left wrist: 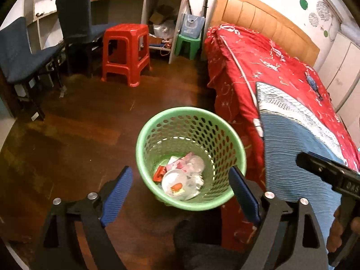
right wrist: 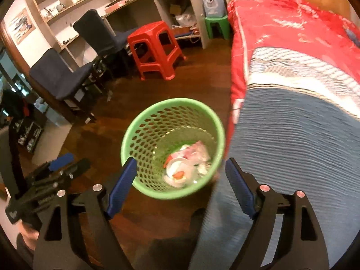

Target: Collect trash

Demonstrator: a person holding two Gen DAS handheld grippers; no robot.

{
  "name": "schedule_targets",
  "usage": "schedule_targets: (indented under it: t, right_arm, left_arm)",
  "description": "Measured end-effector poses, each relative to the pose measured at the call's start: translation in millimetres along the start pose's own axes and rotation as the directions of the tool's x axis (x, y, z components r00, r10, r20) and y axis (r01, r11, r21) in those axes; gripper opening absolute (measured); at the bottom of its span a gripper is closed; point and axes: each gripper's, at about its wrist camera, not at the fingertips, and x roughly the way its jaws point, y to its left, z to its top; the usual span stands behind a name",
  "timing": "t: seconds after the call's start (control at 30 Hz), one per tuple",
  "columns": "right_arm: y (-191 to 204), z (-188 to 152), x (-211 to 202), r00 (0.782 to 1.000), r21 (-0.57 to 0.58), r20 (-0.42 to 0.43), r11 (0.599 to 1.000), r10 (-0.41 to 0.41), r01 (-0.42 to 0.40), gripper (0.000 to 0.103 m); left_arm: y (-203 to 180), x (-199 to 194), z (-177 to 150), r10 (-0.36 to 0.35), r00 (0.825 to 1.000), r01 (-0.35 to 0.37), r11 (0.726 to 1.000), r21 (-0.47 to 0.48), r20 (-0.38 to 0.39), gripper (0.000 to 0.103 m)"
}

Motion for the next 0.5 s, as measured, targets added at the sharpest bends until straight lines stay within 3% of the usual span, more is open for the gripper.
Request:
schedule_targets:
  t: [0.2, 0.5]
  right_arm:
    - [-16.6, -27.8, -44.0, 0.998, 0.002, 0.026, 0.998, -0.064, 0.064, 0.087]
    - [-52.2, -75.9, -97.2, 0.978, 0.060, 0.059, 0.978, -0.202, 0.199, 0.091]
  left_arm:
    - [-25.3, -15.1, -5.5, -0.037, 0.999, 0.037, 0.999, 0.016, 0.003, 0.085]
    - [-80.6, -35.4, -15.5, -0.104, 0.995, 0.104, 0.991, 0.086, 0.004, 0.086]
